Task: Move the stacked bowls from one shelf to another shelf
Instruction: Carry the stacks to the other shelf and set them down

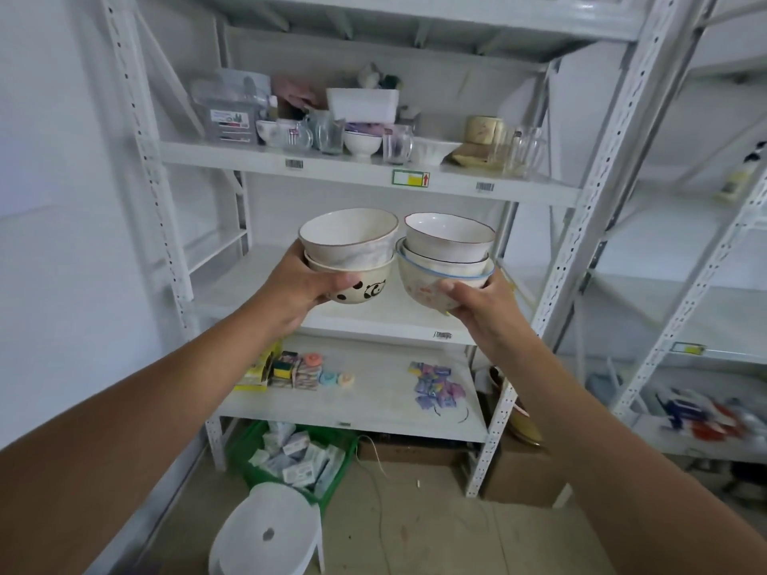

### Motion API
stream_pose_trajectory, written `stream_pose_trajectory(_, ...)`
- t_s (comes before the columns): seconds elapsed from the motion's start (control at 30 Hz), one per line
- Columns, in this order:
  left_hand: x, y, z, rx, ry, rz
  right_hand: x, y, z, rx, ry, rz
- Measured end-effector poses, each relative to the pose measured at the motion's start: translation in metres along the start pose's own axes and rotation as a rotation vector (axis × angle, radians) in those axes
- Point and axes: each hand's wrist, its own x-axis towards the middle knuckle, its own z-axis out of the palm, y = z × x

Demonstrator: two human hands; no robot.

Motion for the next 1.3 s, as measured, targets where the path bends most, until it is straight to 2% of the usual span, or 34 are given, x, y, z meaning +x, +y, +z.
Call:
stream_pose_trajectory(0.47, 0.148, -0.077, -0.01, 0.033, -0.052, -0.047, 0.123, 0.051, -0.062, -0.008, 0.037, -0.013)
stream_pose_trajectory(0.8, 0.251, -0.127, 0.0, 0.072, 0.018, -0.034, 0.242, 0.094, -0.123, 0.039, -0.066, -0.004)
stream_pose_trajectory(0.9, 0.274, -0.141, -0.004, 0.082, 0.086, -0.043, 0.273, 0.114, -0.137, 0.06, -0.082, 0.027)
stream_pose_trajectory(1.3, 0.353, -0.222, -0.044, 0.104, 0.222, -0.075, 0.359, 0.216, -0.144, -0.06, -0.017, 0.068)
